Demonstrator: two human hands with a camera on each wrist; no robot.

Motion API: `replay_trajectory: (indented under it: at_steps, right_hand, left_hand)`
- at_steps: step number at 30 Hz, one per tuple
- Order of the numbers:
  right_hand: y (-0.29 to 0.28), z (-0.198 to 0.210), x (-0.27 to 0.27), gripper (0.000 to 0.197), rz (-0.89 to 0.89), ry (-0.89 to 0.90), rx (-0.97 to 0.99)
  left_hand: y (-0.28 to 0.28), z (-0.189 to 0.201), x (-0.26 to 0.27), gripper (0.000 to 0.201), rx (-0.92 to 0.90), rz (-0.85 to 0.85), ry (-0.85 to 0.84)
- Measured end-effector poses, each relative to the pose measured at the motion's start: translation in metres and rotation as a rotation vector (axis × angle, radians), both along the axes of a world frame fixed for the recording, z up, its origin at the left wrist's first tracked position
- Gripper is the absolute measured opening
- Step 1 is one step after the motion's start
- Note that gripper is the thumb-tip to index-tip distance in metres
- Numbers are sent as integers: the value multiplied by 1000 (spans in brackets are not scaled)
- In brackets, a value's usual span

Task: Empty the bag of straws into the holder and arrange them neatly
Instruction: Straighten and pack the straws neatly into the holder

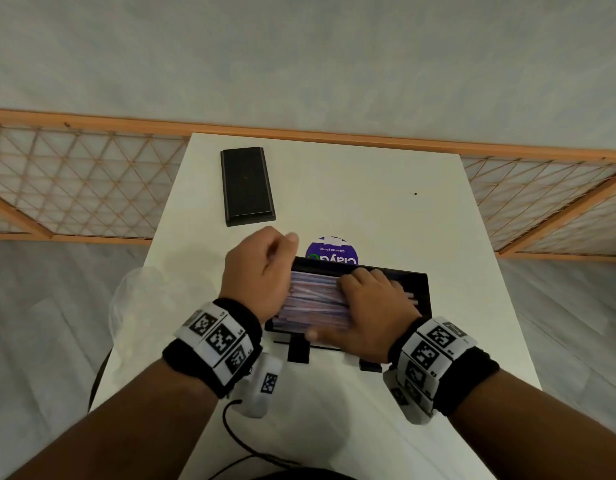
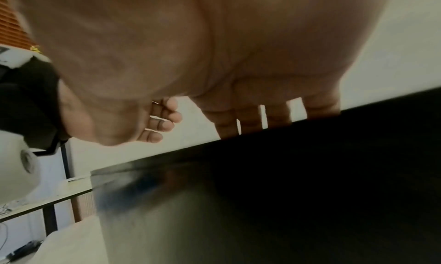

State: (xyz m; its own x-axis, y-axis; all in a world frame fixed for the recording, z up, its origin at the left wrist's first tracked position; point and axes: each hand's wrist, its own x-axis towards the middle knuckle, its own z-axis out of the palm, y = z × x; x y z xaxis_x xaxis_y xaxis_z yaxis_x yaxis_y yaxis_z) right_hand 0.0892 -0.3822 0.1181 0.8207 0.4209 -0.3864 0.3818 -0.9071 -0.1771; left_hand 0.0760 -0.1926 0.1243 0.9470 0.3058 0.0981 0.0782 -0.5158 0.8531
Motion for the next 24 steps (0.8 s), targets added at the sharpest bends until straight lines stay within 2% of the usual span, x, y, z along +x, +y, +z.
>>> replay_trajectory:
  at_steps: [3,5,7,9,11,14,16,19,24]
  right_hand:
    - [-2,-9,0,129,41,43,-75]
    - [-3,-17,-2,139,58,102,-118]
    - [-3,-25,-2,126,76,98,-96]
    - [-4,-29,-1,109,90,94,-54]
    - [-5,-29,-1,101,101,114,-36]
    - [-9,-26,1,89,82,40,-26]
    - [-13,-25,2,94,45,-10,-48]
    - [-17,-27,3,119,-12,116,-107]
    - [-16,-25,10,107,33,161,-153]
  left_hand:
    - [-6,-1,-4,12,141,-250,-15]
    - [-12,-3,-4,35,352,-517,154]
    - [-20,-9,-3,60,607,-725,317]
    - [-29,-17,1,84,793,-841,391]
    - [-38,-28,4,94,867,-860,462]
    - [-45,-40,3,90,854,-804,516]
    - [-46,-42,0,81,864,-778,492]
    - [-47,-40,-6,73,911,-748,441]
    - [-49,-36,-9,76,952,-736,409]
